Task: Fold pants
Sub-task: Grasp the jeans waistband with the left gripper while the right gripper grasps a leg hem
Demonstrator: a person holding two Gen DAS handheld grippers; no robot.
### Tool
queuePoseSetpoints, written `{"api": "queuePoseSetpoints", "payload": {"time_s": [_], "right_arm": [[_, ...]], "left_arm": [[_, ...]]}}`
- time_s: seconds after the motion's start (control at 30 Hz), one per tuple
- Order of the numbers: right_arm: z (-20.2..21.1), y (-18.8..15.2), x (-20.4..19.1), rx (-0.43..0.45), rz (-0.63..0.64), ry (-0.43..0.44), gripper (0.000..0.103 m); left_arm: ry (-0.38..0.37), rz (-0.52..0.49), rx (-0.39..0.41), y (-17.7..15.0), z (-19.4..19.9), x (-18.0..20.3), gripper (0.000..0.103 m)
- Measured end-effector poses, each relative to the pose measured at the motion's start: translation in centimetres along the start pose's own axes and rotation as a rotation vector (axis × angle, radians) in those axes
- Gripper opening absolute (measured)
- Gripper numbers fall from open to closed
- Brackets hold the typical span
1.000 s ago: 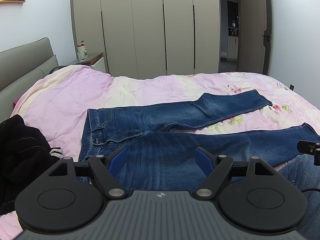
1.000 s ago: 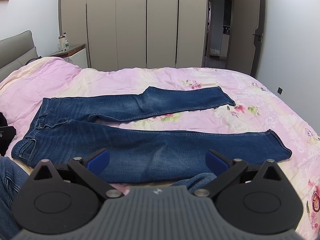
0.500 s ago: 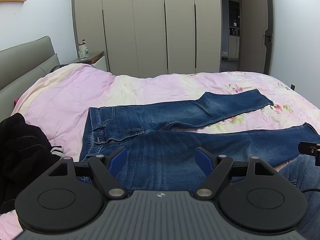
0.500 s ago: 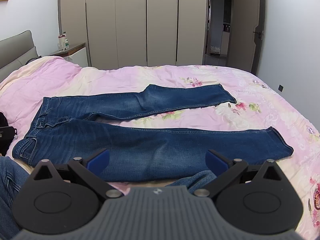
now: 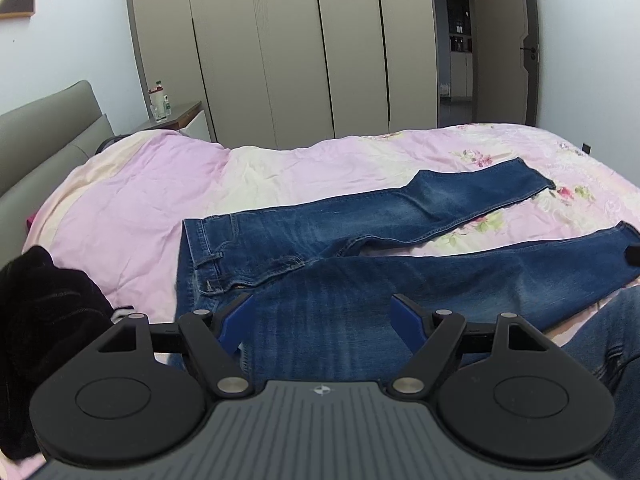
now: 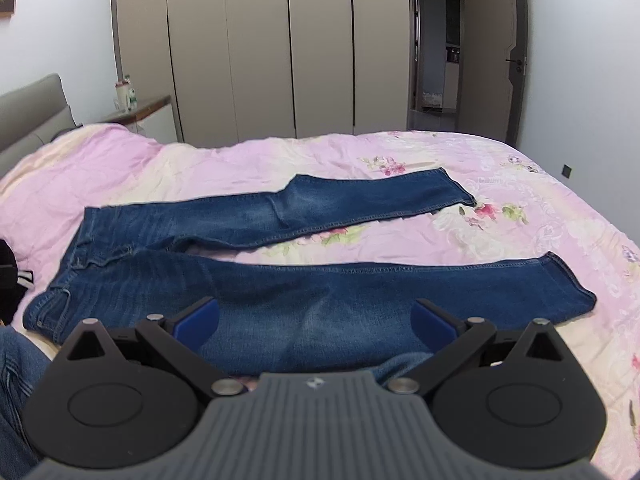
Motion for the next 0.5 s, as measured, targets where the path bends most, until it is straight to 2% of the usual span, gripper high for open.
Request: {"api": "queuePoseSetpoints", "payload": {"time_s": [0.1,0.27,0.5], "right_arm": [[-1.1,1.0,1.3,0.017,0.009,0.01,0.098],[-4.6,3.4,3.2,-0.004,0.07,-0.013,0.098],[-12.6,6.6,5.7,-0.092,0.075,0.037,0.098]], "left_arm": [[-0.019,0.006,-0.015,0.9,-1.5,-1.9,0.089],[-0.021,0.021,-0.066,2.9,-5.7,-6.0,0.082],[-0.007,0.187,-0.175,4.8,-16.2,-13.9,0.078]]}}
Point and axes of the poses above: each gripper's, at about its wrist camera, not at the fingertips, and z roughly against the way its jaws point, x to its right, y to its top, the point moved 4 cm from there along -z, roughly the way its jaws point
